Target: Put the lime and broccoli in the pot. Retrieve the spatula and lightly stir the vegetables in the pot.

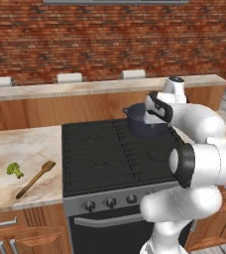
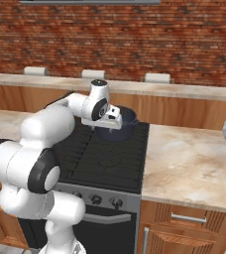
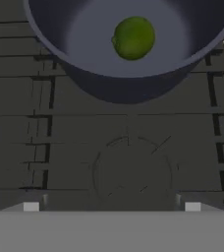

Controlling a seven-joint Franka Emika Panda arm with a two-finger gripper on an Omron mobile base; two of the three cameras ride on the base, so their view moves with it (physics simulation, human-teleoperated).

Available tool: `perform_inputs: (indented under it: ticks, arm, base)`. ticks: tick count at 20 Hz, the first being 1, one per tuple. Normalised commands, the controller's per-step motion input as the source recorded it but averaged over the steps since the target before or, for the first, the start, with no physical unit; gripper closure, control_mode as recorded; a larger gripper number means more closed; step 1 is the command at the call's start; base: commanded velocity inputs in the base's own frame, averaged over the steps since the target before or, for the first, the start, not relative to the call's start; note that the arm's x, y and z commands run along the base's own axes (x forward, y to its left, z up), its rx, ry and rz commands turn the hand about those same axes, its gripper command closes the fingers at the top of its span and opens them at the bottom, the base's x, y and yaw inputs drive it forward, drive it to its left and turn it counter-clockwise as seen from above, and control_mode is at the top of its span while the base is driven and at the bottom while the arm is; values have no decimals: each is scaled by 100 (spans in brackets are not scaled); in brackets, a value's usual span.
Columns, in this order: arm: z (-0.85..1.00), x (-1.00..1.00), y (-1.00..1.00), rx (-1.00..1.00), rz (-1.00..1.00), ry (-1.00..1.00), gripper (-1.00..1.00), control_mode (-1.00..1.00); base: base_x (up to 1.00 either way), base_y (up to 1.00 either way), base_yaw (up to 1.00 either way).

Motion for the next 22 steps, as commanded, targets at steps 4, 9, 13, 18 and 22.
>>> perform_inputs:
  ticks: [4,9,13,18,22]
  arm:
    - [36,-96,26,-3,9,-9,-100,-100]
    - [23,-63,24,-2,6,-3,-100,-100]
    - [17,-60,4,0,2,0,-100,-100]
    - [38,-52,0,0,0,0,-100,-100]
    - [62,-35,6,-3,0,0,-100,-100]
  base:
    - [0,0,0]
    - [0,0,0]
    - [0,0,0]
    - [0,0,0]
    - [0,0,0]
